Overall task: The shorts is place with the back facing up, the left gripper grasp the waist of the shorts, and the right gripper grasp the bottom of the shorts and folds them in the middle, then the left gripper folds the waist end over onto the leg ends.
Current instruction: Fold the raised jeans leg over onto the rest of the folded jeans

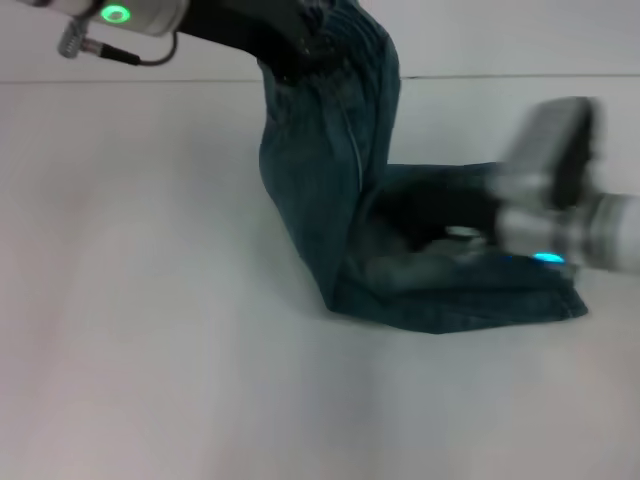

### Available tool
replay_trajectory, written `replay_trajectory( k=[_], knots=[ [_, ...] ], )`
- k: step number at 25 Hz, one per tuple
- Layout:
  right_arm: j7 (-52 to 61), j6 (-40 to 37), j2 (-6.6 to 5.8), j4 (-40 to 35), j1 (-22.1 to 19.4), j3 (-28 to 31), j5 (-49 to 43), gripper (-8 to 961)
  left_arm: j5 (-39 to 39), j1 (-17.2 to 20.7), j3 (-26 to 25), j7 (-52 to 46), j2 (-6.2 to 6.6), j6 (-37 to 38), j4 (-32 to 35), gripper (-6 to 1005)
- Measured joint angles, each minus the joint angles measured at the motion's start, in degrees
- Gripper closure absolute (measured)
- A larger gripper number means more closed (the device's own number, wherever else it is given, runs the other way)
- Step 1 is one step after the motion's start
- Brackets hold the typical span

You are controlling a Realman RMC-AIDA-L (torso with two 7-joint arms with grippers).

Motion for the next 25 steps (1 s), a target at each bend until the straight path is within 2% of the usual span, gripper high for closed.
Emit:
replay_trajectory(
  k=[4, 6, 10, 14, 18, 20, 25],
  knots=[
    [6.0, -8.8, -0.38, -15.5, -14.3, 0.0, 0.0, 949, -0.1, -0.3, 3.3, 0.0, -0.11, -2.4, -1.8, 875],
    [9.0, -14.0, -1.01, -22.1, -20.6, 0.5, 0.0, 948, -0.3, -0.4, 5.6, -0.3, -0.20, -3.8, -2.3, 873],
    [12.5, -23.6, -2.40, -28.2, -28.8, 4.9, 0.2, 947, -0.9, -0.5, 11.4, -1.7, -0.55, -6.9, -3.0, 871],
    [12.4, -31.5, -3.12, -28.5, -32.6, 11.2, 0.0, 947, -5.7, -0.7, 19.7, -2.3, -0.65, -10.6, -4.5, 868],
    [12.3, -36.1, -3.67, -28.2, -34.4, 13.0, -0.1, 946, -7.1, -0.7, 27.3, -3.4, -0.80, -16.5, -5.4, 865],
    [12.3, -37.4, -3.77, -28.2, -35.0, 13.2, -0.4, 945, -7.3, -0.5, 31.5, -3.9, -0.85, -20.1, -6.5, 826],
    [12.3, -40.1, -3.82, -28.3, -35.0, 14.5, -3.1, 944, -7.5, -0.1, 33.4, -4.0, -0.85, -23.4, -8.1, 730]
  ],
)
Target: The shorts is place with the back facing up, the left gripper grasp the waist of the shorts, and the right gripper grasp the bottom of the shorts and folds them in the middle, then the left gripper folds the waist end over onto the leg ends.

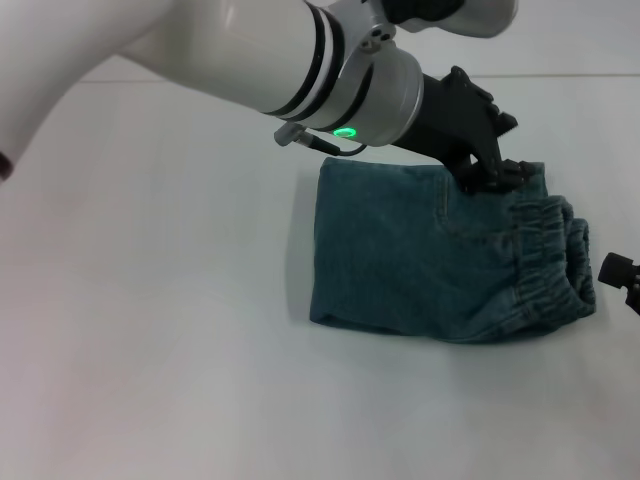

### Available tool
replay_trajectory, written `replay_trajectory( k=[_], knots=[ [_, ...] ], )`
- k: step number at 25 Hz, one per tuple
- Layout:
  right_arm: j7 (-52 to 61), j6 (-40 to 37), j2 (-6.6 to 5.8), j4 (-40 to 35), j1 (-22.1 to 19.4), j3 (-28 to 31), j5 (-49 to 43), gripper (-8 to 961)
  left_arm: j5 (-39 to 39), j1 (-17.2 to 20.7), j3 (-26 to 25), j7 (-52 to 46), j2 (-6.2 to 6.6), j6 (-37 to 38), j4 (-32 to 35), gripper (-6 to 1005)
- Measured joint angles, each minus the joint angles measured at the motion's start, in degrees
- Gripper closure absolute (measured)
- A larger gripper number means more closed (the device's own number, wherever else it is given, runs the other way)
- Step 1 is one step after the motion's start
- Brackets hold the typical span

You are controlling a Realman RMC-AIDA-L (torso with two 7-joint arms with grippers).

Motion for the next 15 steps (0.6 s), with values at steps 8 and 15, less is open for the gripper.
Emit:
replay_trajectory(
  k=[8, 15],
  knots=[
    [0.5, -2.3, 0.22, -0.7, 0.4, 0.1, -0.6, 943, -7.8, 7.6, -7.9, 7.2, 0.09, 0.3, 1.1, 486],
    [1.2, -5.7, -0.04, -2.0, 0.5, 0.2, -1.7, 941, -23.4, 18.0, -23.9, 24.0, 0.14, 12.3, -6.3, 136]
  ],
)
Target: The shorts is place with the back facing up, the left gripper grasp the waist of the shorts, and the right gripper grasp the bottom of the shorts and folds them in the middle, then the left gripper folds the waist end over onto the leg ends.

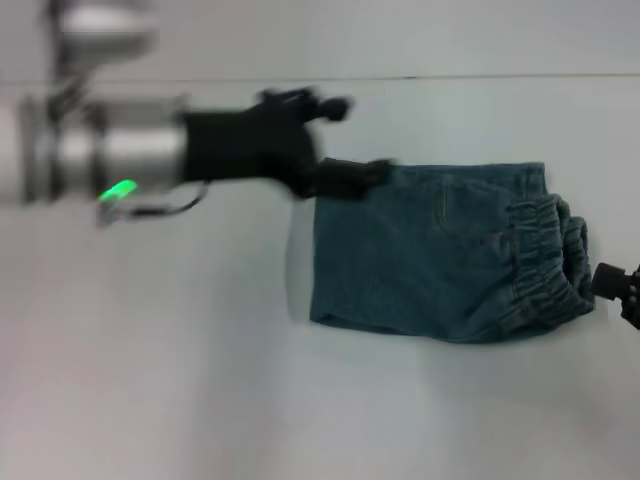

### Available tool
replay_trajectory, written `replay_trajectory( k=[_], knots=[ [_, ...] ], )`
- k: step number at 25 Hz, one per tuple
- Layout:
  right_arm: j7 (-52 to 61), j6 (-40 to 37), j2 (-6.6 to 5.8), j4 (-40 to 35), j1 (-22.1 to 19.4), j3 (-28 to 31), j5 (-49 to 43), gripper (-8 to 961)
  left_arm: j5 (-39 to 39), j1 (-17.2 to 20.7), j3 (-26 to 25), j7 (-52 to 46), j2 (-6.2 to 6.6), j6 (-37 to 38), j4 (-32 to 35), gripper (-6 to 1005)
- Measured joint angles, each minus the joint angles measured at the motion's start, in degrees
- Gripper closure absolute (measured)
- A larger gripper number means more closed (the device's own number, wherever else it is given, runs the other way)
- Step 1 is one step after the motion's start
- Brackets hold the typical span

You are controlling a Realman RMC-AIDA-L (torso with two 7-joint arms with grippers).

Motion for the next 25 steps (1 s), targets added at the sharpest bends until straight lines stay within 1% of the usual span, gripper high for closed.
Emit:
replay_trajectory(
  k=[3, 4, 6, 9, 10, 12, 15, 21, 25],
  knots=[
    [0.2, -1.8, 0.59, -1.8, 0.0, 0.0, -1.5, 941, -5.6, 3.9, -8.2, 10.7, 0.41, 7.0, -8.0, 55],
    [0.2, -2.2, 0.89, -2.2, 0.0, 0.0, -2.0, 940, -6.7, 5.2, -12.5, 15.6, 0.53, 10.5, -12.4, 56],
    [0.2, -3.0, 1.38, -2.7, 0.0, 0.0, -2.8, 940, -6.7, 6.2, -16.6, 20.1, 0.77, 14.0, -16.6, 59],
    [0.2, -4.2, 2.53, -2.8, 0.2, -0.1, -4.1, 939, -5.5, 7.9, -25.1, 28.5, 2.20, 19.9, -25.9, 61],
    [0.2, -4.3, 2.91, -2.9, 0.2, 0.0, -4.6, 939, -4.7, 8.6, -27.1, 30.6, 2.65, 21.1, -28.3, 61],
    [0.2, -4.5, 3.43, -2.9, 0.3, -0.1, -5.5, 939, -2.8, 9.9, -29.8, 33.7, 3.07, 22.6, -30.9, 61],
    [0.2, -5.0, 3.56, -2.5, 0.6, -0.6, -6.1, 938, 1.4, 11.8, -32.1, 35.8, 2.93, 22.8, -31.3, 61],
    [0.1, -5.7, 3.55, -2.1, 1.7, -0.6, -8.8, 663, 8.7, 13.2, -35.2, 36.6, 2.80, 22.7, -32.2, 60],
    [-0.3, -5.1, 3.65, -1.7, 2.5, -0.5, -10.9, 497, 12.9, 13.1, -36.9, 35.2, 3.18, 22.9, -32.4, 60]
  ],
)
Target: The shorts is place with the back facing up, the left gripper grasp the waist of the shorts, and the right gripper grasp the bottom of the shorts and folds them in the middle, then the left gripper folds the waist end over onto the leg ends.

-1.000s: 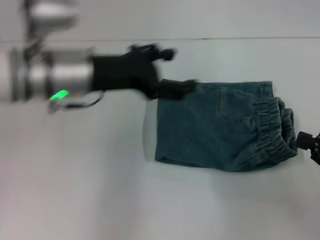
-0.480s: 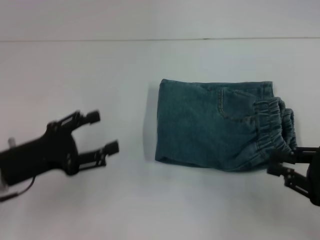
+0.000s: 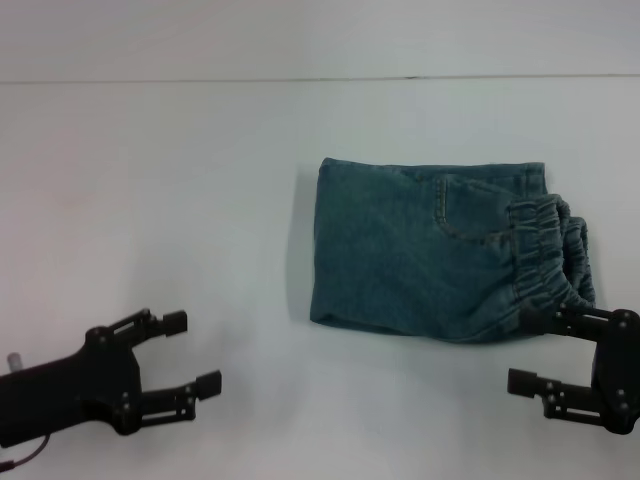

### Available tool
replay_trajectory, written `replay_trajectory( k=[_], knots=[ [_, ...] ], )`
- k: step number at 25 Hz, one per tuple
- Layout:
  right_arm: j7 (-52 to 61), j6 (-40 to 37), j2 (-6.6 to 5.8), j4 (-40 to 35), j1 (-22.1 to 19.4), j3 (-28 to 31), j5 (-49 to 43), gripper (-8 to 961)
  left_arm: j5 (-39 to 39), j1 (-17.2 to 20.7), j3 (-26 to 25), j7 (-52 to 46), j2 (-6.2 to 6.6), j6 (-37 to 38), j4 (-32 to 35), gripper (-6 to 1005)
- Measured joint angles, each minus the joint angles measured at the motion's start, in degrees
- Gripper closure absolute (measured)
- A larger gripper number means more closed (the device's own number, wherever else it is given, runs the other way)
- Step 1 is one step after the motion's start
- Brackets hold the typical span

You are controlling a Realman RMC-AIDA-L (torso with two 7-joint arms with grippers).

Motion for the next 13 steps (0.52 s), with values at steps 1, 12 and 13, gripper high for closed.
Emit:
replay_trajectory(
  k=[1, 12, 13],
  knots=[
    [0.0, 0.1, 0.00, 0.0, 0.1, 0.0, -0.4, 456, 0.7, -0.1, -0.1, -0.6, 0.09, 0.1, 0.0, 61],
    [1.4, 0.2, -0.77, -0.9, 3.0, 0.4, -7.3, 72, 2.9, -0.8, -1.2, -5.3, 0.77, 1.9, 0.5, 60],
    [1.5, 0.2, -0.80, -1.1, 3.2, 0.4, -7.7, 72, 2.9, -0.9, -1.3, -5.6, 0.83, 2.1, 0.5, 60]
  ],
)
